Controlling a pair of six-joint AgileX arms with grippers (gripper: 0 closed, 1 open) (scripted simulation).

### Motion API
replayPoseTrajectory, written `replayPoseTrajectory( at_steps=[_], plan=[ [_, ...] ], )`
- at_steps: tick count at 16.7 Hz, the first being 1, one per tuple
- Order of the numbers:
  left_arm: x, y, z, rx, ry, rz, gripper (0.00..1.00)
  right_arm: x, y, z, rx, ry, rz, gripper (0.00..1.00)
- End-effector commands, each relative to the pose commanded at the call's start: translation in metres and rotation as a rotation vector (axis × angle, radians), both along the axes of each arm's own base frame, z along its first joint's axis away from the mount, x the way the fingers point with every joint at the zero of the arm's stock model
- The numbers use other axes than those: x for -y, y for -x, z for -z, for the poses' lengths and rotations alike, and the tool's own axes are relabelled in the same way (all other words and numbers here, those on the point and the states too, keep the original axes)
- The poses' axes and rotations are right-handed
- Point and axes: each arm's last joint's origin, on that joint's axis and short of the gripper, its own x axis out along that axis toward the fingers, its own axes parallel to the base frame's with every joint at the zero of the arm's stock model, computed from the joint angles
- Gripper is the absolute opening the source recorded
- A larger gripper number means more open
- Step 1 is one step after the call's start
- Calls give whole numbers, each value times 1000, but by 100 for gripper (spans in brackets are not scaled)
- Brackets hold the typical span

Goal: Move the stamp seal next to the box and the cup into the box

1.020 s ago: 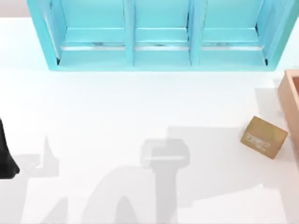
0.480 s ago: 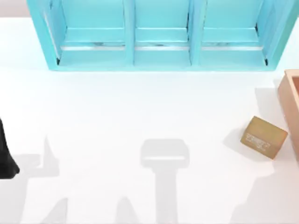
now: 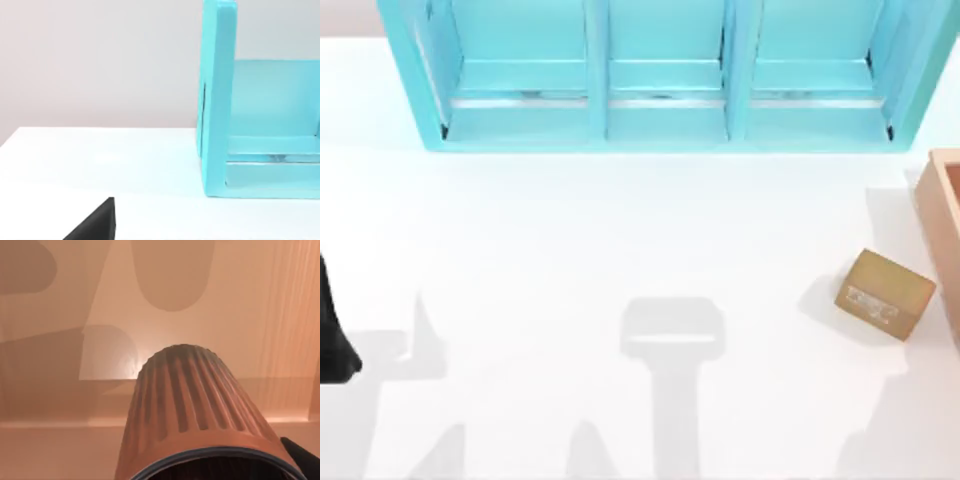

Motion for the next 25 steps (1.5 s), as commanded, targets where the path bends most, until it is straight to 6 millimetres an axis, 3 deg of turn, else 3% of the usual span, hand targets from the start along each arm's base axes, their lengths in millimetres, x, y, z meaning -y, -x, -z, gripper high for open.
replayPoseTrajectory(
  at_steps=[5,10,23,25],
  plan=[
    [0,0,0,0,0,0,100,-3,2,38,-2,0,9,0],
    [0,0,0,0,0,0,100,-3,3,43,1,1,11,0],
    [0,0,0,0,0,0,100,-3,3,43,1,1,11,98],
    [0,0,0,0,0,0,100,-3,3,43,1,1,11,100]
  ],
)
